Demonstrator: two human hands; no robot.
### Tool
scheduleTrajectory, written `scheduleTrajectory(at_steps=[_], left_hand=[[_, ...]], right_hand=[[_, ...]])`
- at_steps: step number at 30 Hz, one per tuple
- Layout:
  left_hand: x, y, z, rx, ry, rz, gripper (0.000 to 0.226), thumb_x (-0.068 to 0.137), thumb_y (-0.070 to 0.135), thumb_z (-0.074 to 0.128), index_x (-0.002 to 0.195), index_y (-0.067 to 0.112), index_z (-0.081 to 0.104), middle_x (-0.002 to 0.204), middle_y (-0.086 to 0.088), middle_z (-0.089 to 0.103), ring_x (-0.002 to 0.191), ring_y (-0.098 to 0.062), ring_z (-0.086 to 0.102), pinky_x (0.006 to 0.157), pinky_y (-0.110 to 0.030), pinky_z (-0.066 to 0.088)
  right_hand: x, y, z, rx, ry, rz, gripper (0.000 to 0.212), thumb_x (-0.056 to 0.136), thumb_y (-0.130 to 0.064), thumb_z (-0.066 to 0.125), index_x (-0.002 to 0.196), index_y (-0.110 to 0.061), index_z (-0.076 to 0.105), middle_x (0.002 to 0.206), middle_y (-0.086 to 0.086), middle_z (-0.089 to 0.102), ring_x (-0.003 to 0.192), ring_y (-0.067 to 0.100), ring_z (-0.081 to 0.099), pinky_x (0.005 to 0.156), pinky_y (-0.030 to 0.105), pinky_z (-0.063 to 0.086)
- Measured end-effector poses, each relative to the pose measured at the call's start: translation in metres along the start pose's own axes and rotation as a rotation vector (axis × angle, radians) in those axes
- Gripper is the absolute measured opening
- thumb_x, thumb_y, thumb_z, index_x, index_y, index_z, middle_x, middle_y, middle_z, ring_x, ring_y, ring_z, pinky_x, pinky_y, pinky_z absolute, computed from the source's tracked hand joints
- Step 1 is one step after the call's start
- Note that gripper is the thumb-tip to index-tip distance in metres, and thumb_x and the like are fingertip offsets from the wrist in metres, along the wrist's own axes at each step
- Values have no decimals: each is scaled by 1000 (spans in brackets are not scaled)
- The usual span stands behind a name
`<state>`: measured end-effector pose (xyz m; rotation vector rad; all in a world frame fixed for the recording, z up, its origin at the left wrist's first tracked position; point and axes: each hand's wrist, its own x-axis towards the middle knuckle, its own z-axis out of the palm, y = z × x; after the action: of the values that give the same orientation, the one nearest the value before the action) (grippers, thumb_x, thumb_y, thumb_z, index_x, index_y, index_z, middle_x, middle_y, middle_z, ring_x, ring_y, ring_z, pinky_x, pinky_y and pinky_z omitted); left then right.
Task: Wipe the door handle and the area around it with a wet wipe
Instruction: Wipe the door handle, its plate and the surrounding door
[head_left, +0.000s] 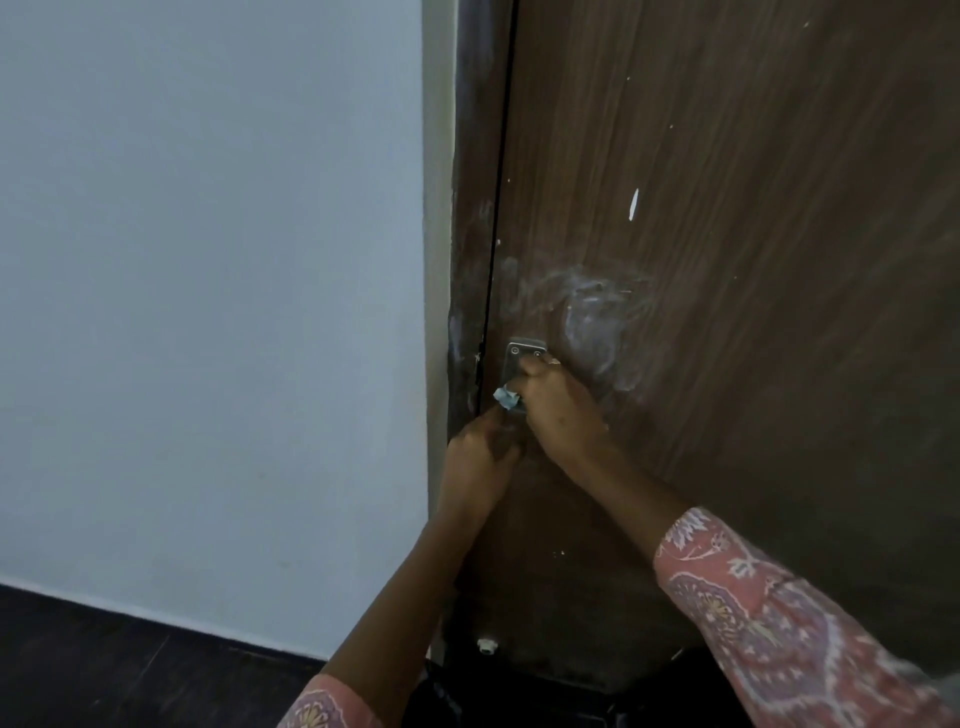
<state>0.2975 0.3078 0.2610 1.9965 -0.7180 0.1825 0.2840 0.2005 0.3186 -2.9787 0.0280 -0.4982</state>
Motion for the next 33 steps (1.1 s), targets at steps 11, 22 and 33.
scheduleTrajectory(at_steps=[11, 22, 33], left_hand=[[34, -12, -66, 507, 535, 590, 62, 91, 7, 52, 144, 11, 19, 148, -10, 25, 141, -20, 15, 116, -34, 21], [91, -22, -93, 690, 626, 529, 62, 94, 35, 39, 143, 4, 16, 147, -20, 23, 140, -12, -13, 117, -34, -2], [99, -29, -87, 657, 729, 640, 70, 92, 35, 38, 145, 20, -6, 154, -11, 9, 141, -12, -9, 117, -36, 3]], right_hand=[[-6, 19, -8, 17, -87, 70, 26, 84, 7, 56, 106, -1, 66, 112, 13, 62, 99, 25, 60, 88, 27, 49], [7, 22, 7, -487, 111, -467, 34, 76, -12, 40, 77, -7, 73, 88, 0, 66, 90, 17, 42, 60, 21, 50], [25, 21, 1, -190, 383, -357, 25, 82, 1, 48, 97, 5, 66, 102, 17, 65, 91, 30, 54, 67, 36, 56]])
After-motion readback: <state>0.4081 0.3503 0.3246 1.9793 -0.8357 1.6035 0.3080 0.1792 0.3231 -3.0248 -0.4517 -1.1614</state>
